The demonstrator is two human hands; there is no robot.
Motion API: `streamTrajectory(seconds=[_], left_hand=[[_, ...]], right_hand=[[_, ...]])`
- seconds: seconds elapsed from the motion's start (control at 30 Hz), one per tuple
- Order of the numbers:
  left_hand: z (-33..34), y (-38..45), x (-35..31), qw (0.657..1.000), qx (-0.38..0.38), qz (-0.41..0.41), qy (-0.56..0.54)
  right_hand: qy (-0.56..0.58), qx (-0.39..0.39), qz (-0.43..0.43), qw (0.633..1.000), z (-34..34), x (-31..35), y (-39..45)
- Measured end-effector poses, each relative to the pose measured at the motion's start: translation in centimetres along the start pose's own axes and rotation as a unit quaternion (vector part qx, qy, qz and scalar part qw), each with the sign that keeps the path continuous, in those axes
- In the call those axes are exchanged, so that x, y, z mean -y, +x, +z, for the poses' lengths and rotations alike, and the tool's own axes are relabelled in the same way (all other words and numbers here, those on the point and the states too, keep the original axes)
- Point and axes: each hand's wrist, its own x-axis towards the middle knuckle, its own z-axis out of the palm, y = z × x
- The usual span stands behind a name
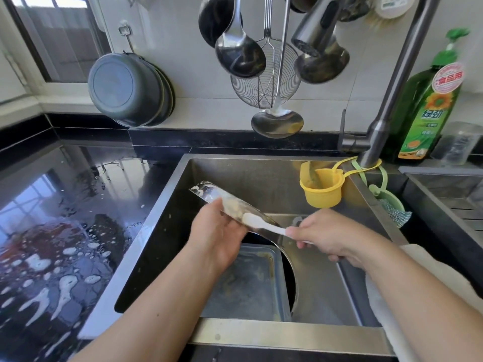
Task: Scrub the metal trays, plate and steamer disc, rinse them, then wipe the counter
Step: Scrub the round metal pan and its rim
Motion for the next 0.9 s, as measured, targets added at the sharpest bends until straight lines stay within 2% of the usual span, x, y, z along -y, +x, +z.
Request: streamTrajectory(seconds=[0.07, 0.13, 0.27, 0.37, 0.53, 0.77, 0.9], left_hand=[[0.2, 0.1, 0.5, 0.999, -0.010, -0.020, 0.031], [0.0, 0.5, 0.2, 0.999, -0.028, 0.008, 0.029], [-0.7, 1.1, -1.0, 0.998, -0.045, 0.036, -0.027], [-0.6, 1.0, -0.9, 0.998, -0.039, 0.034, -0.023], [0.0, 0.7, -0.1, 0.999, -0.037, 0.014, 0.001], [-0.5, 1.1, -0.7, 0.997, -0.061, 0.044, 0.007], [0.2, 0.6, 0.1, 0.997, -0.061, 0.032, 0.026]], right_hand=[[0.023, 0.010, -0.025, 0.999, 1.3, 0.4, 0.4], [0.039, 0.006, -0.029, 0.999, 1.2, 0.4, 0.5], [0.061, 0.001, 0.005, 0.998, -0.8, -0.4, 0.2], [0.043, -0.007, 0.020, 0.999, -1.0, -0.6, 0.3], [0.051, 0.007, -0.039, 0.998, 1.1, 0.6, 0.7], [-0.015, 0.005, 0.052, 0.999, -2.2, -1.2, 0.0], [-0.003, 0.019, -0.017, 1.000, 0.7, 0.6, 0.5]])
